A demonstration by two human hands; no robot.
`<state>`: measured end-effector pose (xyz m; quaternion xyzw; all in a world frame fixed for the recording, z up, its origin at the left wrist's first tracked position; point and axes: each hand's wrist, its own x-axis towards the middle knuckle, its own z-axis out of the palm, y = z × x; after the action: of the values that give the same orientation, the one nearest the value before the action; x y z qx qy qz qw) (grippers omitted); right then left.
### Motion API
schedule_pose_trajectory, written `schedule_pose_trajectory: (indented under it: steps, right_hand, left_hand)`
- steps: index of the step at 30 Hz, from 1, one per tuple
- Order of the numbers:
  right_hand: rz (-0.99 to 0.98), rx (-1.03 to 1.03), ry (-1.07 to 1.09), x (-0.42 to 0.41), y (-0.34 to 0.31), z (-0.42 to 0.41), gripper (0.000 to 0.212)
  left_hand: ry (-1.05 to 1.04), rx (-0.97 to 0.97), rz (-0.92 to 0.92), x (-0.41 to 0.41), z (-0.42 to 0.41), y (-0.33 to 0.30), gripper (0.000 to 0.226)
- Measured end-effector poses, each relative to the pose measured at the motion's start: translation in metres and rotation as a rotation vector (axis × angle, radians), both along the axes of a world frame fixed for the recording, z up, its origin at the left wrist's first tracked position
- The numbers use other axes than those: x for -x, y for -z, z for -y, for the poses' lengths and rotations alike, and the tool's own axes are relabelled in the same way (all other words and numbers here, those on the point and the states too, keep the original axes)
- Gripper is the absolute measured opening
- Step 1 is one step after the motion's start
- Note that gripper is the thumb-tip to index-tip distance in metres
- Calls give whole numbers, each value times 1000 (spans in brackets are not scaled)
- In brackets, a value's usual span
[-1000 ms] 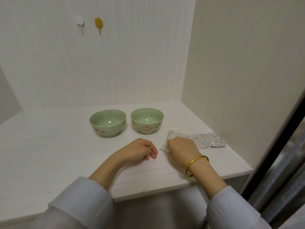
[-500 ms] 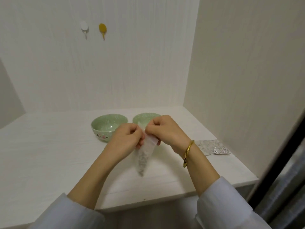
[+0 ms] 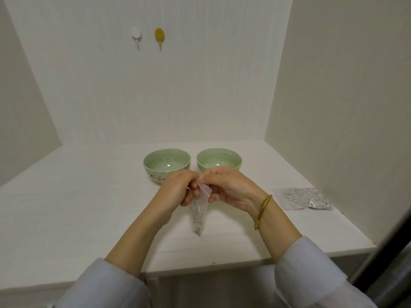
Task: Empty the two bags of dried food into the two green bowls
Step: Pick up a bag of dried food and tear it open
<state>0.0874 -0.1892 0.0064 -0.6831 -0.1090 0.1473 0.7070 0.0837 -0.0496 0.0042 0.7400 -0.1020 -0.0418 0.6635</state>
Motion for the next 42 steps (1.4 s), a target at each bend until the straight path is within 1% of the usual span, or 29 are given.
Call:
schedule_pose_trajectory:
  steps: [4,7,11,14,16,19,21,25,28,30,31,33,35,36,38,39,42]
  right_hand:
    - [-28,-29,-23,0,1,4,36]
    - [-40,-48,-55,1,1,5,33]
    - [-53,-52,-71,0,2,5,39]
    - [-41,-30,-88,0,1,4,27]
    - [-49,-24,-87,0,1,4,21]
    - [-61,-35,-85,-1,2,5,23]
    - [-65,-46,-70,-2,2,6,26]
    - [-36,-6,-51,-1,2,4,22]
    - [-18,38,-55,0,1,3,36]
    - [14,75,-47,3,-1,2,37]
    - [43,111,-39,4,-2,2,36]
    - [86,190,-22,7,-4,0,44]
    - [92,240,6,9,-5,0,50]
    - [88,254,17,9,-4,1,49]
    - [83,234,17,10,-3,3,45]
    - [84,196,13,10,-1,4,43]
    - [89,87,27,9,2,4,43]
  left_hand:
    - [30,-14,-96,-1,2,-2,31]
    - [34,-30,-121,0,3,-5,28]
    - [43,-30,-137,2,3,-7,28]
    - [67,-19,-142,2,3,-7,35]
    - [89,-30,-149,2,2,-7,32]
    - [101,-34,-158,1,1,-4,22]
    - [117,-48,-157,1,-1,-4,24]
    - [186,-158,-154,5,-5,-10,26]
    - [178,-246,-148,6,-6,-13,28]
    - [172,-267,-123,7,-5,-15,37]
    - [168,-253,-107,8,-4,-14,45]
    - [160,-205,-91,9,-2,-14,55]
    - [173,-172,-80,11,0,-13,56]
    - [187,-152,-73,12,2,-11,52]
    - [195,-107,-65,12,4,-9,40]
    - [181,-83,-64,12,5,-7,37]
    - [95,-5,-65,13,10,-5,46]
